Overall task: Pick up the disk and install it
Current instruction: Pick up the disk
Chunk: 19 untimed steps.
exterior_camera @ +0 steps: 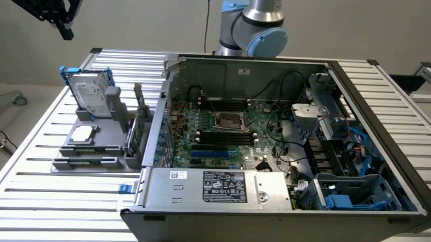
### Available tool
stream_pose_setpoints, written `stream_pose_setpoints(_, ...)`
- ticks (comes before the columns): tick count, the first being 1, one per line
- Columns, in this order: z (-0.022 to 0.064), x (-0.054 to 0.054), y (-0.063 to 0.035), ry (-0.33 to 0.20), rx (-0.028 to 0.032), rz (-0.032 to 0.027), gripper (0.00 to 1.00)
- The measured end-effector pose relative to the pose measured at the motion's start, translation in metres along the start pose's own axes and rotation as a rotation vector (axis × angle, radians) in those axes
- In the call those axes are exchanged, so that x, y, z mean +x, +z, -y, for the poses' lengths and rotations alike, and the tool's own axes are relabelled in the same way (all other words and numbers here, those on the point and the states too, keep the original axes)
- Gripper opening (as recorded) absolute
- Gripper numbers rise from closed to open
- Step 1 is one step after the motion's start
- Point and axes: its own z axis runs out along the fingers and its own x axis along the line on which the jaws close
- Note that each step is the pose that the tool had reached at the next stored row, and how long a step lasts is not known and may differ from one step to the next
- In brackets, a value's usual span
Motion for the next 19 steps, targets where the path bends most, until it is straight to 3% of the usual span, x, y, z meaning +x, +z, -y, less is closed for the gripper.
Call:
stream_pose_setpoints(16,-0.0011,0.0,0.0004,-0.027,0.0012,-0.0015,0.11)
stream_pose_setpoints(19,-0.0012,0.0001,0.0015,-0.078,0.0008,-0.0043,0.11)
